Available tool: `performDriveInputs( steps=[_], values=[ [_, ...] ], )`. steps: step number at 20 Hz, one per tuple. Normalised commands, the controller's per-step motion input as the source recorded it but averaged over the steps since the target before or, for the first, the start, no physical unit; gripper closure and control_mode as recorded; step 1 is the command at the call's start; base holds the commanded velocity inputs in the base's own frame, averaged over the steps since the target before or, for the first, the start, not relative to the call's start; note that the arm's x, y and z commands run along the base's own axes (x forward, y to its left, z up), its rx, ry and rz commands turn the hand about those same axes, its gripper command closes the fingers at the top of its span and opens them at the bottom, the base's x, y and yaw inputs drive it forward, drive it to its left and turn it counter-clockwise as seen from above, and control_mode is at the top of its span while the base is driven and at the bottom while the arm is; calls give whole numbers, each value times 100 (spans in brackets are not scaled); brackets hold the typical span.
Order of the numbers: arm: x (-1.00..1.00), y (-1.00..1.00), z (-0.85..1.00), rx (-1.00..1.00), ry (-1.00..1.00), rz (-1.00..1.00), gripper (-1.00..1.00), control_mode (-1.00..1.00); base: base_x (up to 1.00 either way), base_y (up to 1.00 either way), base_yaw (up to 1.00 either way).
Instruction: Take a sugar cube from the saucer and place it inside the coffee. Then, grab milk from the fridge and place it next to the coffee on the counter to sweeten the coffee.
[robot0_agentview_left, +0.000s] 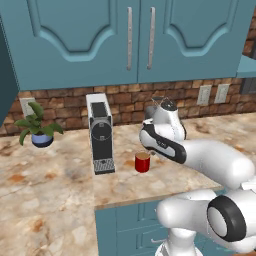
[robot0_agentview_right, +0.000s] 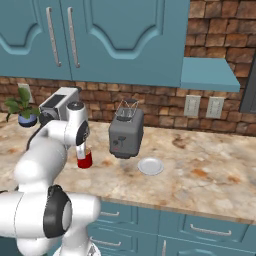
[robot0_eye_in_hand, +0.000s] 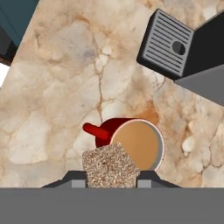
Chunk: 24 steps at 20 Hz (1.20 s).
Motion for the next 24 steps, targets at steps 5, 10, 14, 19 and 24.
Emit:
performDriveInputs(
  steps=[5, 10, 14, 19, 24],
  values=[
    [16, 8, -24, -1, 0, 0, 100, -100, 0, 0, 0],
    [23, 7, -2, 0, 0, 0, -100, -100, 0, 0, 0],
    [24, 1, 0, 0, 0, -2, -100, -100, 0, 0, 0],
    [3, 0, 1, 0, 0, -1, -100, -100, 0, 0, 0],
    [-52, -3, 21, 0, -12, -4, -100, -100, 0, 0, 0]
  ],
)
